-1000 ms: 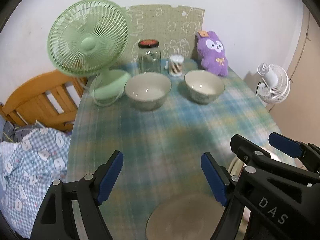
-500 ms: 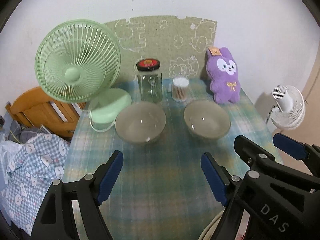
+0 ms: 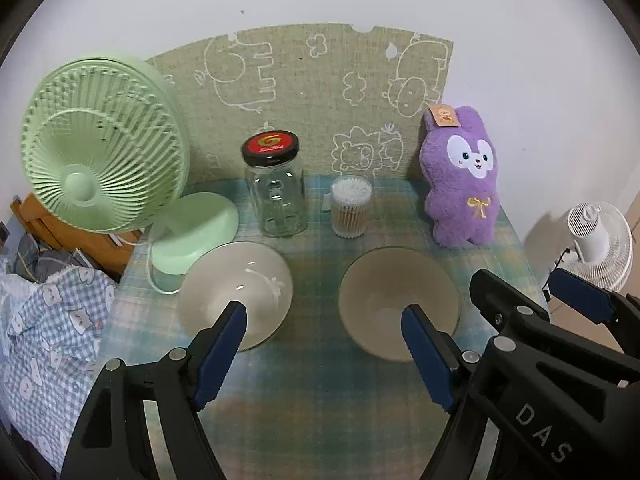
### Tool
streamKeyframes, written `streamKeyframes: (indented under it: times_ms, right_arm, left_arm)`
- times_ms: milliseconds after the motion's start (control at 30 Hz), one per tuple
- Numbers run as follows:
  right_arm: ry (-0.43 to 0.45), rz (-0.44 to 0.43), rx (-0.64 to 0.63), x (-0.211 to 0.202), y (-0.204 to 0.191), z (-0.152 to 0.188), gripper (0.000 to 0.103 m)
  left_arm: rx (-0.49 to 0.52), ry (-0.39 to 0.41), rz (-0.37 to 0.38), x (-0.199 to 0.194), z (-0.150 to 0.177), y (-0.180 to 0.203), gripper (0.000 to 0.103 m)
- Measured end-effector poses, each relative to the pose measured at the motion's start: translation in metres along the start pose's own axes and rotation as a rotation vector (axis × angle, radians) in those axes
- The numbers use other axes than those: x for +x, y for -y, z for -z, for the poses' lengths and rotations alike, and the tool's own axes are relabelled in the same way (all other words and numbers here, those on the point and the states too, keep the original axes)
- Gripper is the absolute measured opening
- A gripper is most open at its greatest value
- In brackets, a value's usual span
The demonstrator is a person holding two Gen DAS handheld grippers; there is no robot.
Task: Organize plates and bowls
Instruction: 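Move both grippers to the beige bowl beside the glass jar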
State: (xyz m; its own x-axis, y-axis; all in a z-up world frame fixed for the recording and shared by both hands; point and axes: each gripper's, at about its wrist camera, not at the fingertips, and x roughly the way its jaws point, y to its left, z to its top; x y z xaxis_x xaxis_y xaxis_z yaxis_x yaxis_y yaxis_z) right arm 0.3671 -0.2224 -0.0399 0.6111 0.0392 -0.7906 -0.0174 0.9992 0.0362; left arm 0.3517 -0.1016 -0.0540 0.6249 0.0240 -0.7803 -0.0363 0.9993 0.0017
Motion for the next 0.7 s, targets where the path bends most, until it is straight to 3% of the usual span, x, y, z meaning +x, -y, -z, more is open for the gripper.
streamKeyframes:
  times_ms: [467, 567, 700]
  right_arm:
    - [-0.054, 0.003, -0.007, 0.080, 0.015, -0.016, 0.071]
    - [-0.068, -0.004, -0.014, 0.095, 0.015, -0.016, 0.071]
    - [-0.097, -0.019, -0.020, 0.112, 0.015, -0.014, 0.061]
  left_arm:
    - [-0.023, -0.066, -0.049, 0.079, -0.014, 0.013, 0.076]
    - [-0.020, -0.087, -0.040, 0.092, -0.014, 0.015, 0.069]
    - [-0.004, -0.114, -0.046, 0.109, -0.010, 0.019, 0.051]
